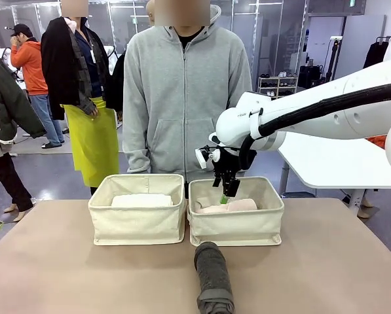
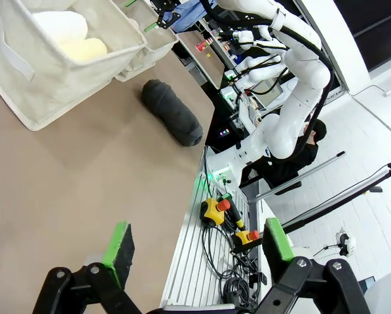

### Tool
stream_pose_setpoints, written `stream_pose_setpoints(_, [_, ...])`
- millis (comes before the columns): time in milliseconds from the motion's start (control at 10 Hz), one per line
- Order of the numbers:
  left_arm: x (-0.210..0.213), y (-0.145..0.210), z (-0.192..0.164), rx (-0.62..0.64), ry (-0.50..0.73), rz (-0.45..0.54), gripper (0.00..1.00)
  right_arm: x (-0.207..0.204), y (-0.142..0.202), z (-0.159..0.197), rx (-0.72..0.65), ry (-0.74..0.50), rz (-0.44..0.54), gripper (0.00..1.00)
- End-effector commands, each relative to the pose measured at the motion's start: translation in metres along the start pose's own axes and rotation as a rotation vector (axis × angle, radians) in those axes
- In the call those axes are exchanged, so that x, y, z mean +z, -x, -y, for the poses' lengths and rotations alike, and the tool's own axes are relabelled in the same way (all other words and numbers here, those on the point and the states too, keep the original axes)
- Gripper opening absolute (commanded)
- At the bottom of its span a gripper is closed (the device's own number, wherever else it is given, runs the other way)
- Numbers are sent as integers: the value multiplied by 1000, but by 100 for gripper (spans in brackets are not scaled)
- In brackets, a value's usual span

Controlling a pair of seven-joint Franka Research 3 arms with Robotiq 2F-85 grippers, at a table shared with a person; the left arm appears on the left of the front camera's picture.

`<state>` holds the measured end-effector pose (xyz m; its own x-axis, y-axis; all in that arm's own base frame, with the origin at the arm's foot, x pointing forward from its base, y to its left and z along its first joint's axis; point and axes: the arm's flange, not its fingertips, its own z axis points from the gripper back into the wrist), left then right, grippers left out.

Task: Divide the towels into two baskets.
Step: Pick up one hotel-folded towel from the bottom of the table and place it in the Fabric basket indicated by the person.

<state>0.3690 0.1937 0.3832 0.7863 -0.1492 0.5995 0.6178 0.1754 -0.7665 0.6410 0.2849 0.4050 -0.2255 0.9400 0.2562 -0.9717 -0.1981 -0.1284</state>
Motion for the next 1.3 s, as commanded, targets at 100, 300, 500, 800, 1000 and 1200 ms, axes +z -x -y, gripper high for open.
stream_pose_setpoints(100, [1, 3, 6, 5, -1, 0, 100, -1, -1, -1, -2, 0, 2, 100])
stream_pose_setpoints(300, [1, 3, 6, 5, -1, 0, 100, -1, -1, -1, -2, 0, 2, 100])
stream_pose_setpoints(500, [1, 3, 6, 5, -1, 0, 100, -1, -1, -1, -2, 0, 2, 100])
stream_pose_setpoints(800, [1, 3, 6, 5, -1, 0, 100, -1, -1, -1, -2, 0, 2, 100])
stream_pose_setpoints(1000, [1, 3, 6, 5, -1, 0, 100, 14, -3, -7, -41, -16, 93, 100])
stream_pose_setpoints(1200, [1, 3, 6, 5, -1, 0, 100, 59, 35, -54, -181, -67, 231, 100])
